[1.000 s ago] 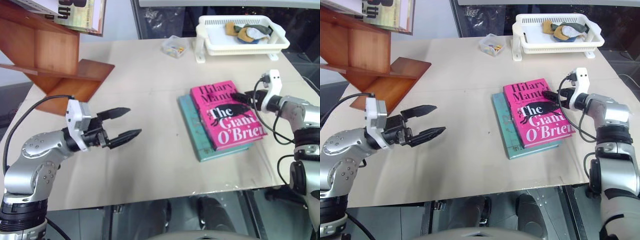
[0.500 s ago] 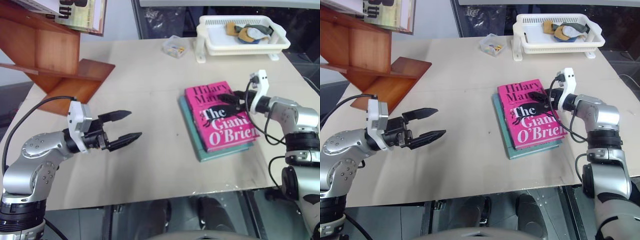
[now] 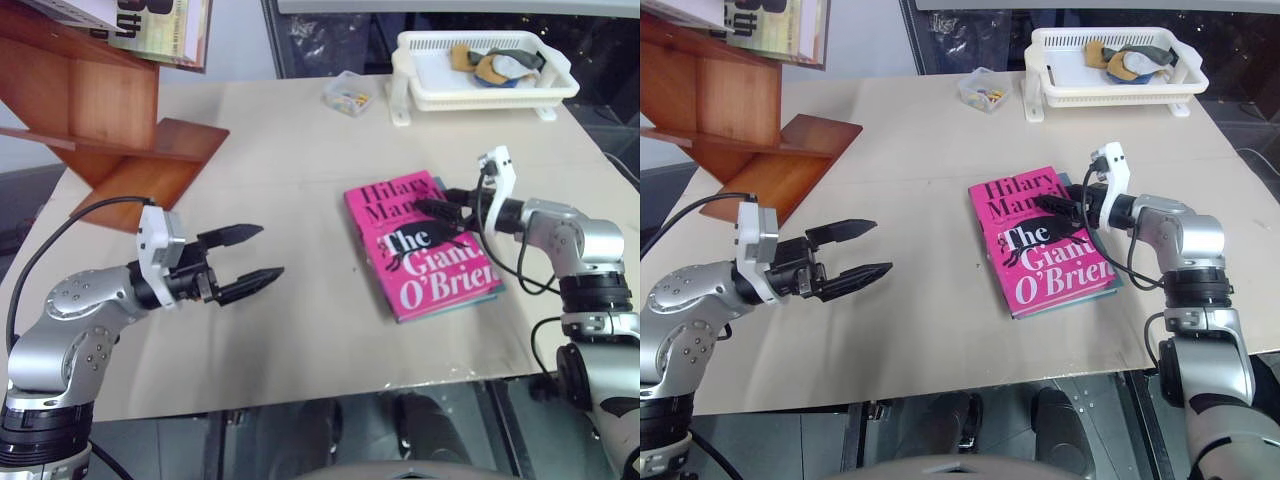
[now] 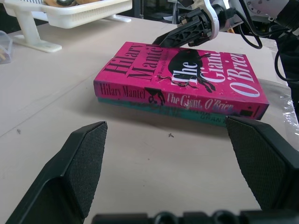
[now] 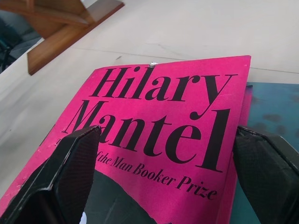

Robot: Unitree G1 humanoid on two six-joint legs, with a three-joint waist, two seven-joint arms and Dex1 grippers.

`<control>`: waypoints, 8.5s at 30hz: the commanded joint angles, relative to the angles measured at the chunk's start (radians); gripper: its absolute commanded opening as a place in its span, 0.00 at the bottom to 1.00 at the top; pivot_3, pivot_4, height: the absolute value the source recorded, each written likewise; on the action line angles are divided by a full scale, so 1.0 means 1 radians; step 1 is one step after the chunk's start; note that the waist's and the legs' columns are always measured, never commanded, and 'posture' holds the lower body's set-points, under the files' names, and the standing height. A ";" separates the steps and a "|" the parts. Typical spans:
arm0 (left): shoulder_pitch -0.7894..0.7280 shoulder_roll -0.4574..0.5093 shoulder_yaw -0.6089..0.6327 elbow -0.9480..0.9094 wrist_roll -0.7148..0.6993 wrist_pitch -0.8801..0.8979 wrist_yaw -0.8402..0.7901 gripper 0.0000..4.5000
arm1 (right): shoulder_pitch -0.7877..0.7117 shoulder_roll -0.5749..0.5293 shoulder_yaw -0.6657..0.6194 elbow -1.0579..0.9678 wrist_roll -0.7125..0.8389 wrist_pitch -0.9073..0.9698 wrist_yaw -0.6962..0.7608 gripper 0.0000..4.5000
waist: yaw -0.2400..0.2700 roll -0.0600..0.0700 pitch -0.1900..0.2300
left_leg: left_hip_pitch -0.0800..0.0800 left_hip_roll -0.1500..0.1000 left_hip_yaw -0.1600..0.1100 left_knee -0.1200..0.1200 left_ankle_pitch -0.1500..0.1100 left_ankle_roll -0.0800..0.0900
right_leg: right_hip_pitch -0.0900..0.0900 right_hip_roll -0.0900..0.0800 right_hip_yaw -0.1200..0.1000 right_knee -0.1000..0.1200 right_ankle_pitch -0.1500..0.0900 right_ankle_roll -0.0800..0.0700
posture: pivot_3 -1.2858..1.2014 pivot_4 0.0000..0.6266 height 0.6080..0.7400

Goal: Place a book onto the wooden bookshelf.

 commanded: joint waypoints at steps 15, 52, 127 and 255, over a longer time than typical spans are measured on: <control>-0.002 0.000 0.006 -0.030 0.001 -0.010 0.011 0.99 | 0.021 0.017 0.019 -0.079 0.012 -0.028 0.001 1.00 | 0.000 0.000 0.000 | 0.000 0.000 0.000 0.000 0.000 0.000 | 0.000 0.000 0.000 0.000 0.000 0.000 | 0.52 0.24 1.00; -0.298 -0.304 -0.244 0.169 -0.125 0.405 0.296 0.99 | 1.027 -0.255 -0.639 -0.956 0.622 -0.048 0.222 1.00 | 0.014 -0.002 -0.001 | 0.006 0.000 -0.002 0.003 -0.002 0.004 | 0.008 0.005 -0.002 0.001 0.000 0.001 | 0.52 0.24 1.00; -0.658 -0.790 0.166 0.893 -0.339 0.732 0.756 0.51 | 1.133 -0.287 -0.605 -0.996 0.710 -0.178 0.146 1.00 | 0.035 -0.005 -0.003 | 0.005 -0.001 -0.002 0.005 0.000 0.000 | 0.009 0.004 -0.002 0.002 0.000 0.001 | 0.52 0.24 1.00; -0.573 0.524 -0.099 0.240 0.764 -0.894 0.025 0.20 | 0.417 -0.351 -0.235 -0.171 0.336 -0.297 0.622 1.00 | 0.011 -0.006 0.000 | 0.002 0.000 -0.002 0.006 -0.003 0.005 | 0.007 0.005 -0.003 0.000 0.000 0.002 | 0.52 0.24 1.00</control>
